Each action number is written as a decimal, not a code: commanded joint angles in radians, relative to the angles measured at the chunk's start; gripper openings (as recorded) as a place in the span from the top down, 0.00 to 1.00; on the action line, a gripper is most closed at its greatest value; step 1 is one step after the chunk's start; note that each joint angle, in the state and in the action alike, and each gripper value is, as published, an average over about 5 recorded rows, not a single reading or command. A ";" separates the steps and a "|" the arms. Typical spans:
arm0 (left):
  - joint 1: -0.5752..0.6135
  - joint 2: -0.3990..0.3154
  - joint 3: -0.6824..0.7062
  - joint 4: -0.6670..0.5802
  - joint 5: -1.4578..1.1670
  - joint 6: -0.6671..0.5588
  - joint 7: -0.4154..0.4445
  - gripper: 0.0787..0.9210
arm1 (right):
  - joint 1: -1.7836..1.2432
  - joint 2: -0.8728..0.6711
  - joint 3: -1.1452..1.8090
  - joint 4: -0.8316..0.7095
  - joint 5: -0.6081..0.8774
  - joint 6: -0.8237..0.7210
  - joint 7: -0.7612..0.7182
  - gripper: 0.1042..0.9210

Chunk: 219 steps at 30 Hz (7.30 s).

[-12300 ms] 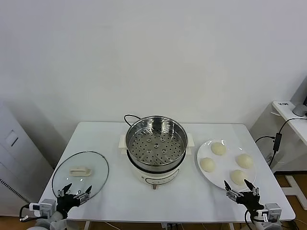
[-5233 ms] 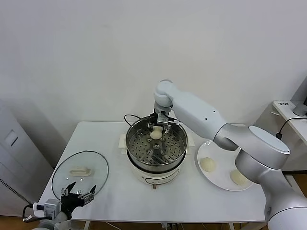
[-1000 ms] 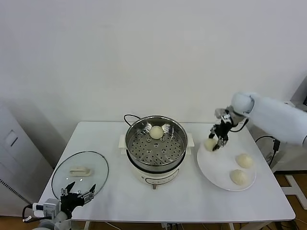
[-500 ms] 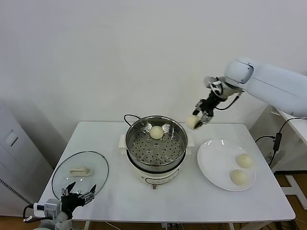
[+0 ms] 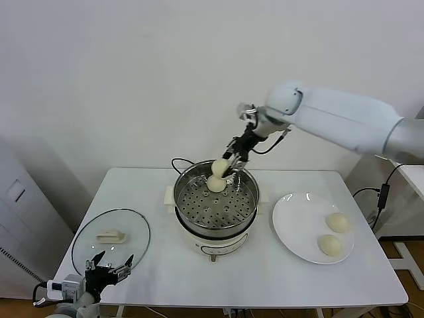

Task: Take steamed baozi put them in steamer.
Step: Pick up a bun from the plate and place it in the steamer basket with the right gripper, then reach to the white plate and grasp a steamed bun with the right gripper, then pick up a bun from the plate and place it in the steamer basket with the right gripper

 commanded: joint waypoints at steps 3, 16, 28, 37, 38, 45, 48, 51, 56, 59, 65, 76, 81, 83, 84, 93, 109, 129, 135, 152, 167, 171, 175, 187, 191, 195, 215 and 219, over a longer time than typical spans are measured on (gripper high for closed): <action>-0.001 0.000 -0.001 0.002 0.000 0.000 0.000 0.12 | -0.119 0.110 0.006 -0.024 0.033 -0.026 0.114 0.49; 0.001 0.001 -0.004 0.001 -0.002 -0.001 0.000 0.12 | -0.193 0.142 0.019 -0.067 -0.054 -0.043 0.170 0.49; 0.003 0.001 -0.005 0.002 -0.003 -0.002 0.000 0.12 | -0.230 0.162 0.028 -0.085 -0.071 -0.061 0.194 0.49; 0.003 -0.004 -0.004 -0.002 -0.002 -0.001 0.000 0.12 | -0.179 0.131 0.032 -0.056 -0.064 -0.066 0.174 0.21; 0.003 -0.004 -0.004 -0.002 -0.002 0.000 0.000 0.12 | -0.163 0.119 0.029 -0.045 -0.064 -0.067 0.163 0.19; 0.006 -0.003 -0.004 -0.014 0.002 0.001 -0.001 0.12 | 0.014 -0.006 -0.028 0.033 -0.070 -0.059 0.042 0.12; 0.007 -0.004 -0.004 -0.017 0.003 0.001 -0.001 0.12 | 0.102 -0.087 -0.068 0.058 -0.098 -0.039 -0.026 0.12; 0.010 -0.004 -0.006 -0.019 0.003 0.000 -0.001 0.12 | 0.151 -0.168 -0.094 0.068 -0.164 -0.006 -0.087 0.12; 0.015 -0.004 -0.010 -0.023 0.003 0.000 0.000 0.12 | 0.184 -0.282 -0.125 0.073 -0.285 0.061 -0.169 0.12; 0.016 -0.004 -0.012 -0.027 0.003 0.000 0.000 0.12 | 0.171 -0.356 -0.130 0.081 -0.347 0.102 -0.196 0.12; 0.015 -0.004 -0.012 -0.028 0.003 0.001 0.000 0.12 | 0.054 -0.498 -0.053 0.085 -0.480 0.175 -0.226 0.12; 0.011 -0.003 -0.012 -0.031 0.003 0.008 -0.002 0.12 | -0.255 -0.569 0.199 0.007 -0.710 0.307 -0.243 0.12; 0.010 -0.001 -0.011 -0.029 0.003 0.009 -0.002 0.12 | -0.373 -0.561 0.304 -0.030 -0.767 0.346 -0.239 0.12; 0.009 -0.001 -0.010 -0.028 0.003 0.009 -0.002 0.12 | -0.402 -0.557 0.325 -0.041 -0.780 0.357 -0.238 0.12; 0.009 -0.002 -0.010 -0.028 0.003 0.009 -0.002 0.12 | -0.415 -0.556 0.334 -0.045 -0.787 0.362 -0.237 0.12; 0.011 -0.001 -0.007 -0.025 0.004 0.008 -0.001 0.12 | -0.537 -0.556 0.421 -0.063 -0.836 0.386 -0.220 0.12; 0.009 0.000 -0.001 -0.020 0.012 0.009 -0.001 0.12 | -0.670 -0.542 0.556 -0.092 -0.931 0.404 -0.201 0.12; 0.012 -0.002 0.001 -0.019 0.023 0.007 -0.001 0.12 | -0.760 -0.511 0.654 -0.114 -0.997 0.404 -0.183 0.37; 0.013 -0.003 0.000 -0.022 0.025 0.008 -0.001 0.12 | -0.760 -0.520 0.657 -0.097 -0.995 0.403 -0.188 0.55; 0.014 0.002 0.003 -0.026 0.028 0.007 -0.002 0.12 | -0.123 -0.469 0.278 0.041 -0.661 0.417 -0.254 0.58; 0.002 0.021 0.025 -0.017 0.027 0.003 0.001 0.12 | -0.034 -0.141 0.321 0.017 -0.620 0.696 -0.292 0.58; 0.004 0.021 0.025 -0.019 0.027 0.003 0.001 0.12 | -0.051 -0.078 0.322 0.038 -0.685 0.788 -0.291 0.57; 0.003 0.020 0.024 -0.018 0.027 0.003 0.000 0.12 | -0.079 -0.031 0.317 0.080 -0.743 0.866 -0.280 0.57; 0.001 0.018 0.023 -0.011 0.029 0.002 0.001 0.12 | -0.181 0.050 0.316 0.181 -0.909 0.994 -0.294 0.57; 0.000 0.020 0.021 -0.008 0.027 0.000 0.001 0.12 | -0.213 0.050 0.321 0.206 -0.966 1.024 -0.302 0.57; -0.003 0.021 0.021 -0.004 0.026 0.000 0.002 0.12 | -0.244 0.047 0.325 0.227 -1.000 1.042 -0.306 0.57; -0.020 0.026 0.026 0.011 0.020 0.001 0.002 0.12 | -0.348 0.066 0.373 0.216 -1.125 1.075 -0.307 0.52; -0.019 0.026 0.026 0.013 0.020 0.000 0.002 0.12 | -0.336 0.060 0.383 0.215 -1.125 1.066 -0.307 0.39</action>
